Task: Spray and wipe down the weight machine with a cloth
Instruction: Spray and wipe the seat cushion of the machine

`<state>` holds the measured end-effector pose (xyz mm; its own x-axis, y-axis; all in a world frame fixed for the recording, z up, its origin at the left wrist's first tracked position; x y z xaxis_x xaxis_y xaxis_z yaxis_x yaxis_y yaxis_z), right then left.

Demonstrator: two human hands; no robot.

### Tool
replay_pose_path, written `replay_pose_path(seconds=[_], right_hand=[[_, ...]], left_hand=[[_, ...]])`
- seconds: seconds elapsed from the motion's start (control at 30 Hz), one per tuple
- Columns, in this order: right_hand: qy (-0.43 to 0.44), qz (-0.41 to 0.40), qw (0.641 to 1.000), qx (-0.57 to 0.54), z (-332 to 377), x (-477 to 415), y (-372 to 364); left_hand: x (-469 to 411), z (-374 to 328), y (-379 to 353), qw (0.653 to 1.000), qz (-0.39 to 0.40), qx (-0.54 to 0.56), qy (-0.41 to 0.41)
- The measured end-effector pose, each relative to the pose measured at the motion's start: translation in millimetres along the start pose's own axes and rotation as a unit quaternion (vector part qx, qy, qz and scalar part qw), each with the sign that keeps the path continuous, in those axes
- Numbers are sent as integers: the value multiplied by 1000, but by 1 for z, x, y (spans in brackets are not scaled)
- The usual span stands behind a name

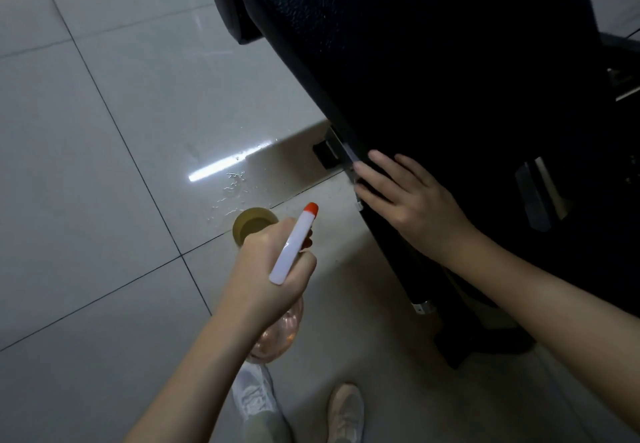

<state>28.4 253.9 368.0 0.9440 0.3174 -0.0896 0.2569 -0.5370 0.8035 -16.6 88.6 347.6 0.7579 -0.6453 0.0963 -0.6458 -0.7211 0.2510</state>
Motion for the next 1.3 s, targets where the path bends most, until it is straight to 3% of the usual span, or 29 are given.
replay_pose_path(seconds=[0.17,0.37,0.77,0.93,1.17,1.3], right_hand=[[-22,-48,999,-6,-10,-57,3],[20,3,1000,-17,-5,-12,-8],[-1,-12,1000,-19,-4,-16,-11],[33,-23,999,3,-3,-18,-11],[90,-4,996,3,-5,-28,-8],[71,-56,996,-12,-17,-64,8]], left_hand=[[-16,-8,16,1000,-18,9,-16],[-42,-30,32,1000,-22,9,-15],[-60,-42,70,988,-141,61,10],[-66,-43,85,981,-181,60,19],[-71,-33,87,978,-167,117,53],[-74,-34,89,973,-173,144,50]])
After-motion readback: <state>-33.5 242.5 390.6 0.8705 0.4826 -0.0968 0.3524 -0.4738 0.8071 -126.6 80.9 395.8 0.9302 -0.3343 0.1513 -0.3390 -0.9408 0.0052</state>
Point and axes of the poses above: each hand's wrist, its own x-axis away from the middle knuckle, its own y-axis out of the back of the hand, z = x × y, the point moved 7 cm from there along -x, towards the middle knuckle, and after that the axes turned 13 degrees about x, right-handed, at the moved point
